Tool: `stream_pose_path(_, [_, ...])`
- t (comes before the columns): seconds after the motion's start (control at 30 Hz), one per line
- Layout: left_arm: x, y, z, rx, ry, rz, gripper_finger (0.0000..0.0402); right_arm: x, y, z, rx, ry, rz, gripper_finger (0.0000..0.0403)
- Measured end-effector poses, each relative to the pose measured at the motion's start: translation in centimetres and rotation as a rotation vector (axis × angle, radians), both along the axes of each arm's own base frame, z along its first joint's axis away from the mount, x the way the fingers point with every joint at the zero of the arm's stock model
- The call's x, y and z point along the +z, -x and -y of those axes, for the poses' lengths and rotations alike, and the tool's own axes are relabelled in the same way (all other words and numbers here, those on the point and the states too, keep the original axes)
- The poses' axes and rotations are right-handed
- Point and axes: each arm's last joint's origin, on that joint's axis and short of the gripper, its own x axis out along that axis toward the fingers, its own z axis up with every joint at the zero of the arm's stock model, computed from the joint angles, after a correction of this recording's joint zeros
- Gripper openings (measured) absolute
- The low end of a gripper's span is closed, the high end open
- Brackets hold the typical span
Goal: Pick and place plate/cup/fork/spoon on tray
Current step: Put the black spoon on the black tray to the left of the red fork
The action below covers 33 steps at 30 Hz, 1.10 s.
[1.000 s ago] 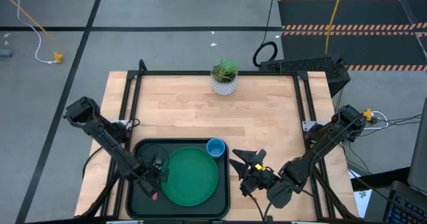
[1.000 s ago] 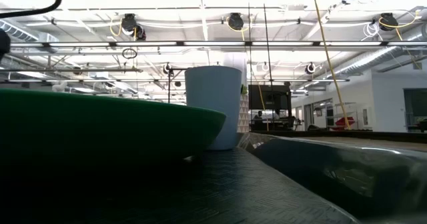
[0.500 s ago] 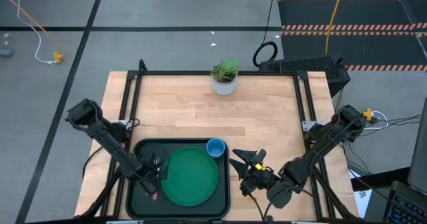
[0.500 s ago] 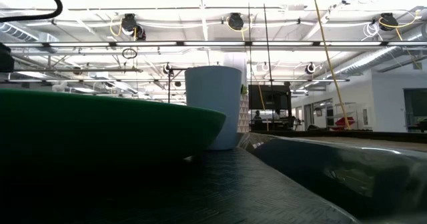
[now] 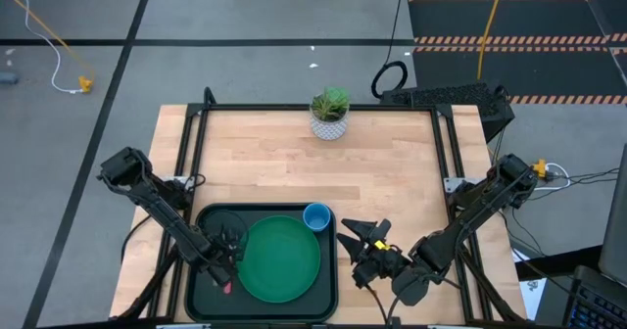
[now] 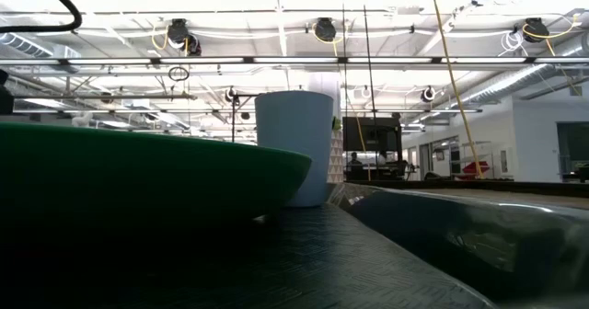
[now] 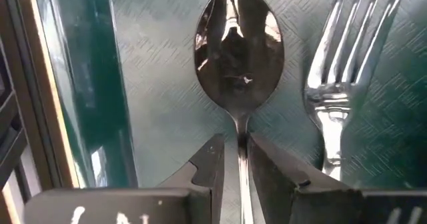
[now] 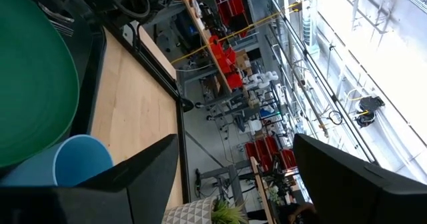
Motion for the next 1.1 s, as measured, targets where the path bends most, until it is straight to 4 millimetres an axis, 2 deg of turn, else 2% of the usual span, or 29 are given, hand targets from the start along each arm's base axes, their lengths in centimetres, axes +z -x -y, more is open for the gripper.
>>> stream_pose_path(0.5, [0.1,0.07,-0.06,-0.03,0.002,-0.016,0.0076,0.0,0.0,0.0,0.0,0.0,0.0,0.029])
stream_pose_path(1.1, [0.25,0.22,0.77,-0.12,0.113,-0.053,0.0076,0.0,0.0,0.0,-0.002,-0.023,0.016,0.029])
